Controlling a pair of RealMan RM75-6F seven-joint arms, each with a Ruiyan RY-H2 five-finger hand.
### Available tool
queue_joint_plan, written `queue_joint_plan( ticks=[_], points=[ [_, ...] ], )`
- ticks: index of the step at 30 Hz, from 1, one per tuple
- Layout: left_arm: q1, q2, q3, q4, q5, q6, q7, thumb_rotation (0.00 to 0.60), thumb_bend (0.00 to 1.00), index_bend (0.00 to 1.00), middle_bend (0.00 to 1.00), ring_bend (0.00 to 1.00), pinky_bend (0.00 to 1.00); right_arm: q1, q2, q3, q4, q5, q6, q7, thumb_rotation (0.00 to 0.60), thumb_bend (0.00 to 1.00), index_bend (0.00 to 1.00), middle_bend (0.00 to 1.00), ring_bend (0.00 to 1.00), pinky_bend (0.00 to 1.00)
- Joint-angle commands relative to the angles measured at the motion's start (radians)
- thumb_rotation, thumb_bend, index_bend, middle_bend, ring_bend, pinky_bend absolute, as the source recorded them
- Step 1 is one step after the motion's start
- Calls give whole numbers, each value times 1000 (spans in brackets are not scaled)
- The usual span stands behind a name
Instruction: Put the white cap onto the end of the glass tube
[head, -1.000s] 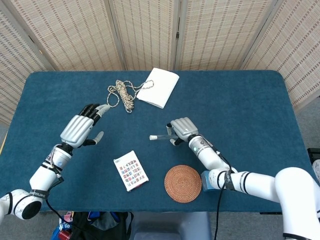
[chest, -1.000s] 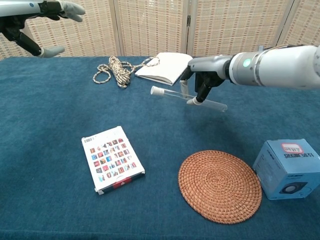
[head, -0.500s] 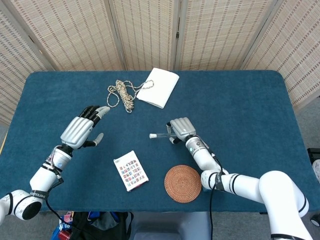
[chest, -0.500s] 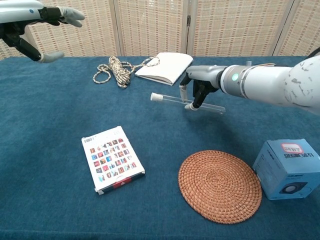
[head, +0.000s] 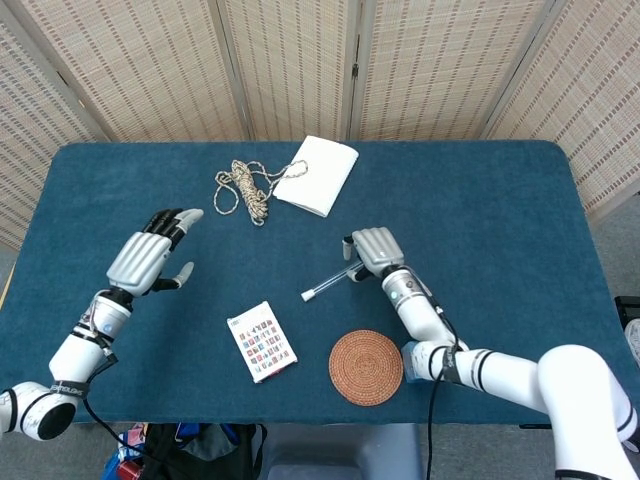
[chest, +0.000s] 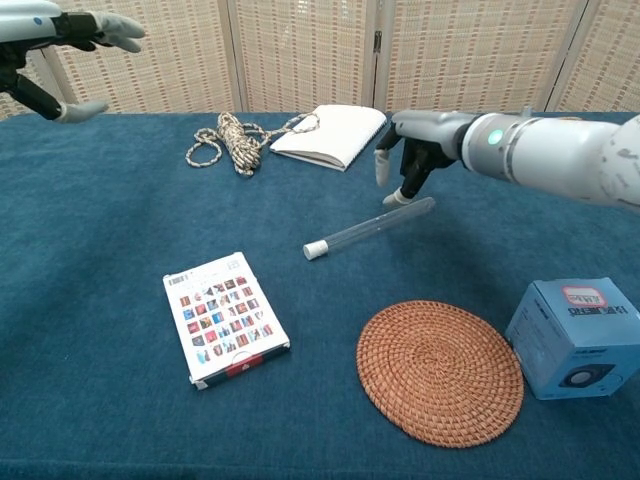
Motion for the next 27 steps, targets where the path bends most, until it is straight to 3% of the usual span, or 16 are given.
queue_joint_plan(
  ticks=[1, 6, 10, 14, 19, 27],
  points=[
    [29, 21, 2, 4, -22, 20, -13, 600, 435, 0, 0, 0, 0, -85, 127, 12, -137, -80, 100, 52, 600, 228, 521, 991, 1000, 1000],
    [91, 53, 11, 2, -52, 79, 1, 600, 434, 0, 0, 0, 0, -199, 284, -4, -296, -173, 226, 95, 600, 348, 561, 874, 963, 1000],
    [146, 80, 34, -9, -55, 133, 38, 600, 435, 0, 0, 0, 0, -297, 402, -38, -408, -263, 318, 128, 600, 442, 565, 734, 809, 972],
    [216, 97, 63, -32, -44, 215, 80, 600, 435, 7, 0, 0, 0, -412, 503, -90, -489, -376, 433, 167, 600, 455, 565, 651, 702, 902],
    [300, 101, 92, -64, -17, 316, 100, 600, 435, 17, 0, 0, 0, -546, 573, -144, -531, -481, 558, 239, 600, 456, 565, 642, 692, 892],
    [403, 99, 151, -133, 62, 417, 119, 600, 435, 17, 0, 0, 0, -706, 595, -214, -535, -580, 687, 284, 600, 452, 565, 640, 691, 892]
  ],
)
